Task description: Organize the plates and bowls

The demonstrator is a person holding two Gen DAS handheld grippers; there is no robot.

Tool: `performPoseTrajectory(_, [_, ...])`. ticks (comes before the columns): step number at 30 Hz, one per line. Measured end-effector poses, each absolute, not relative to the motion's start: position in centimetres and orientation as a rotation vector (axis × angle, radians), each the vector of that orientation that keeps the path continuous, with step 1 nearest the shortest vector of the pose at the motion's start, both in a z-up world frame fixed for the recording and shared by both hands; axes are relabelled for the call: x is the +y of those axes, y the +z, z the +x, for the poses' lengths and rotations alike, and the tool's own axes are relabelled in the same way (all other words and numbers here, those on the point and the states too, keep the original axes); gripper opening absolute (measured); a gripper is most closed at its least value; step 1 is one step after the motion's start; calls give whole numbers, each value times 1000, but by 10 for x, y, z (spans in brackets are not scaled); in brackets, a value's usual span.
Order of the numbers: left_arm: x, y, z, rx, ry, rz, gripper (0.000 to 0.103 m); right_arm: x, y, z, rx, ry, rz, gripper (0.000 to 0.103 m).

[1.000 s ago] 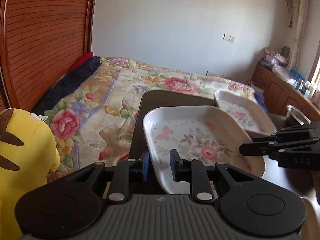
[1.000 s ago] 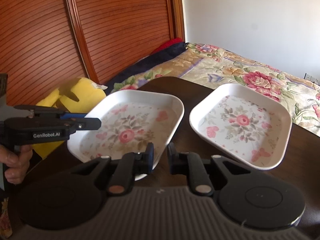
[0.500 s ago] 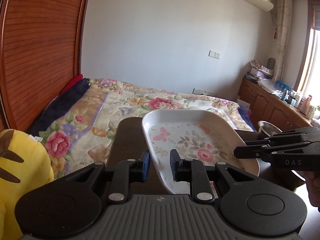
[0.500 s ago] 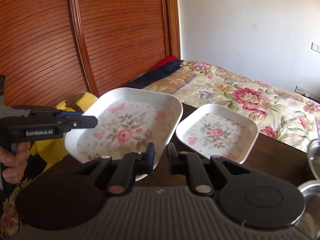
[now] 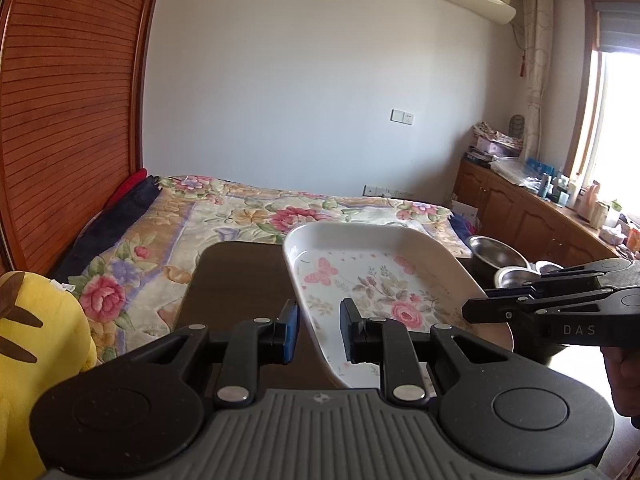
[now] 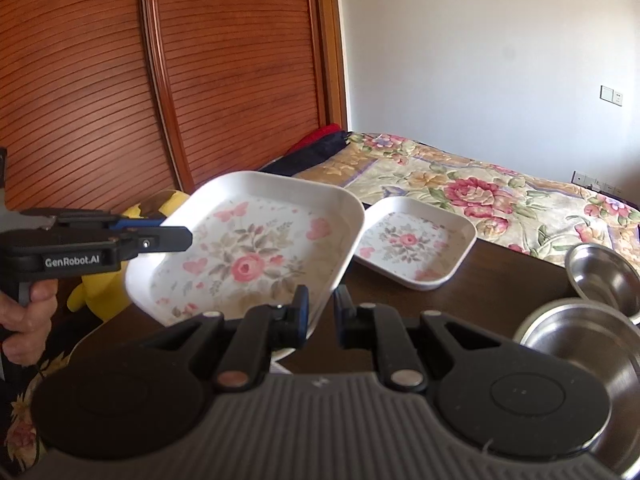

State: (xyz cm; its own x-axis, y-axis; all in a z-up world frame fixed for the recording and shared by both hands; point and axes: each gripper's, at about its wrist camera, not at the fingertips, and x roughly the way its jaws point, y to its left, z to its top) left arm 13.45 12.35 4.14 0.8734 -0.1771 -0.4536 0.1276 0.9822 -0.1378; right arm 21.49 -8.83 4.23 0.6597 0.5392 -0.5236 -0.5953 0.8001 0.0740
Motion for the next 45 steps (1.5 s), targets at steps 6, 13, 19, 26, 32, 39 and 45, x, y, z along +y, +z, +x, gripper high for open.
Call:
performPoseTrajectory(6, [112, 36, 119, 496, -173, -103, 23, -102, 37, 201, 553, 636, -86, 15])
performPoseTrajectory(13, [98, 35, 104, 496, -185, -97, 23, -114, 31, 189, 558, 630, -61, 15])
performPoseTrajectory(19, [94, 27, 97, 513, -191, -103, 23, -121, 25, 177, 562, 627, -48, 15])
performPoseTrajectory(26, [91, 19, 87, 533, -188, -115, 23, -119, 18, 166, 574, 629, -55, 15])
performPoseTrajectory(32, [92, 9, 82, 557, -183, -123, 23, -119, 10, 157, 586, 639, -64, 15])
performPoseTrajectory(39, [94, -1, 78, 583, -180, -129, 23, -118, 3, 154, 611, 646, -63, 15])
performPoseTrajectory(45, [96, -9, 78, 602, -178, -134, 23, -116, -1, 149, 625, 647, -77, 15])
